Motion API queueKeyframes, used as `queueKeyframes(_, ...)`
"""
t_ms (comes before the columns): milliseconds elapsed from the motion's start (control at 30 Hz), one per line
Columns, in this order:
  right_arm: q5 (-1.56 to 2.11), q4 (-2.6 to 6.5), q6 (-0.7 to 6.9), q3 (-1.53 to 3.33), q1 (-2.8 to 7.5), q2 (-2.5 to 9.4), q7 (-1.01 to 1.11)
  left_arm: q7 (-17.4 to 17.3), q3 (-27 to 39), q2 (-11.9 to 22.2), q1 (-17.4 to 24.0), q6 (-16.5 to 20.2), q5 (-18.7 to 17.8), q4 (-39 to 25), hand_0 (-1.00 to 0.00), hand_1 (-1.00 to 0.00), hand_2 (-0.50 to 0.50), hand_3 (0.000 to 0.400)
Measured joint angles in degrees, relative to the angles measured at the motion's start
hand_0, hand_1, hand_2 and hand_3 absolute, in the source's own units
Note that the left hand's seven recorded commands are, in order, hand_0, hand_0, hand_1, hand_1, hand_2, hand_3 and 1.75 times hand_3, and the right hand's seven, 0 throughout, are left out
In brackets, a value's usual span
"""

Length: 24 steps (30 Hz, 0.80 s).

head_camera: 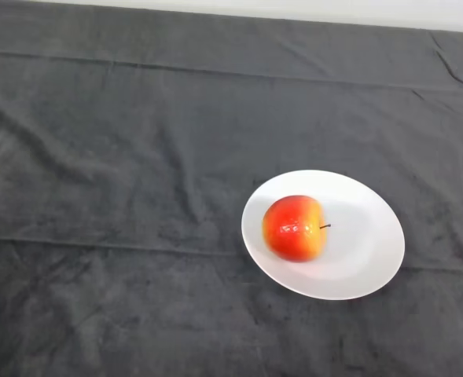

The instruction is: Move the apple to the plate

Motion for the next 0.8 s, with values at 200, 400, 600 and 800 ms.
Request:
queueKeyframes(200,0.0,0.0,0.0,0.0,0.0,0.0,0.0,0.0,0.2,0.0,0.0,0.0,0.8,0.0,0.0,0.0,0.0,0.0)
queueKeyframes(400,0.0,0.0,0.0,0.0,0.0,0.0,0.0,0.0,0.8,-0.4,0.0,0.0,1.1,0.0,0.0,0.0,0.0,0.0)
queueKeyframes(600,0.0,0.0,0.0,0.0,0.0,0.0,0.0,0.0,1.5,-0.6,0.0,0.0,1.2,0.0,0.0,0.0,0.0,0.0)
queueKeyframes(800,0.0,0.0,0.0,0.0,0.0,0.0,0.0,-0.1,1.7,-0.6,0.0,0.0,1.2,0.0,0.0,0.0,0.0,0.0)
